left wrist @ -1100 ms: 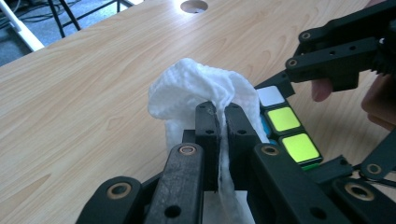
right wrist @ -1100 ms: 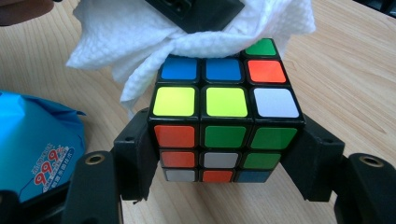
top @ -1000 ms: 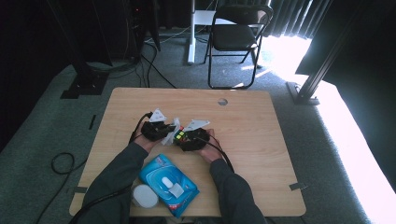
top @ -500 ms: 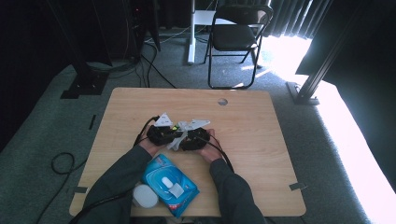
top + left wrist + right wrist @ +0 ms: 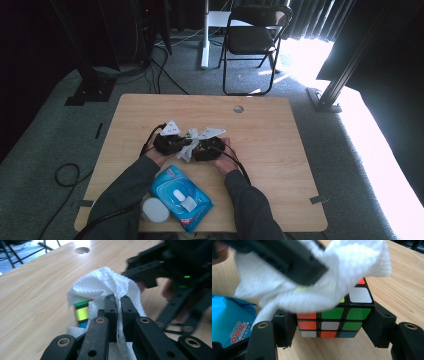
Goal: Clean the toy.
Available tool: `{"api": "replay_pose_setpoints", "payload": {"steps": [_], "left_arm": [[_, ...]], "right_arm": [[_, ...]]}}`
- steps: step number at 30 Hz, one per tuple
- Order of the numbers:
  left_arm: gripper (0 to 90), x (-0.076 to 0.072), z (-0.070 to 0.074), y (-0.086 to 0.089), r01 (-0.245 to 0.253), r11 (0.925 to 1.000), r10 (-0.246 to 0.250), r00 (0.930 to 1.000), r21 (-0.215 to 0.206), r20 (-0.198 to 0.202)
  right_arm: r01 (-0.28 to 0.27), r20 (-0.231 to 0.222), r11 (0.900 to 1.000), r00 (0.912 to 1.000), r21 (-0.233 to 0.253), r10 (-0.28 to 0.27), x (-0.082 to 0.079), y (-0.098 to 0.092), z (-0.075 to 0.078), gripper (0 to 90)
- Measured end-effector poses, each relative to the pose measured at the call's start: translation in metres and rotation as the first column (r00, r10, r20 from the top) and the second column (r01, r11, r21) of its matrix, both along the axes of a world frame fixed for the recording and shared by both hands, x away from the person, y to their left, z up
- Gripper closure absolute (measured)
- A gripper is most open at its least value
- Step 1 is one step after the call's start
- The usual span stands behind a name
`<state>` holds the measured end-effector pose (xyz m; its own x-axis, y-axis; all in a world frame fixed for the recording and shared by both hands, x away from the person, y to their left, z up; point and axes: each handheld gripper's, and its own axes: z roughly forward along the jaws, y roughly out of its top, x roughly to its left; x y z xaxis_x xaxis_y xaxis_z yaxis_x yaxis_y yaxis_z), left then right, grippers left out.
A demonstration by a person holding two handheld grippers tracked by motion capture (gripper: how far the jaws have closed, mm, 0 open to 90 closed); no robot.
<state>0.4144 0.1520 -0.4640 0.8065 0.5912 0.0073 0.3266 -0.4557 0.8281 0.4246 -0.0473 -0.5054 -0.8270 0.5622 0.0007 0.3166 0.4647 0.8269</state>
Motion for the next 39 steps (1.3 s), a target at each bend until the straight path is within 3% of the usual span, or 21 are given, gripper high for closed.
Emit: {"api": "replay_pose_setpoints", "payload": {"steps": [4,11,23,31,38,39], "left_arm": [[86.2,0.004,0.001,0.008,-0.055,0.9983,0.055,0.9983,0.018,0.021],[86.2,0.008,0.000,0.014,-0.100,0.9947,0.099,0.9947,0.025,0.026],[85.9,0.011,0.001,0.011,-0.110,0.9936,0.110,0.9938,0.026,0.016],[86.2,0.006,0.004,0.000,-0.063,0.9978,0.063,0.9979,0.018,0.015],[86.4,-0.005,0.006,-0.016,0.033,0.9993,-0.033,0.9994,0.020,0.015],[86.4,-0.008,0.007,-0.020,0.066,0.9976,-0.066,0.9977,0.023,0.017]], "right_arm": [[-0.015,0.012,1.000,0.9998,0.003,0.015,-0.004,0.000,0.002,34.4],[-0.035,0.015,0.999,0.9993,0.005,0.035,-0.007,0.000,0.004,34.4],[-0.066,0.017,0.998,0.9977,-0.005,0.066,-0.009,0.004,0.004,34.4],[-0.065,0.020,0.998,0.9977,-0.005,0.065,-0.009,0.007,0.005,34.4],[-0.058,0.016,0.998,0.9982,-0.005,0.058,-0.010,0.008,0.005,34.4],[-0.053,0.014,0.999,0.9985,-0.004,0.053,-0.010,0.008,0.004,34.4]]}}
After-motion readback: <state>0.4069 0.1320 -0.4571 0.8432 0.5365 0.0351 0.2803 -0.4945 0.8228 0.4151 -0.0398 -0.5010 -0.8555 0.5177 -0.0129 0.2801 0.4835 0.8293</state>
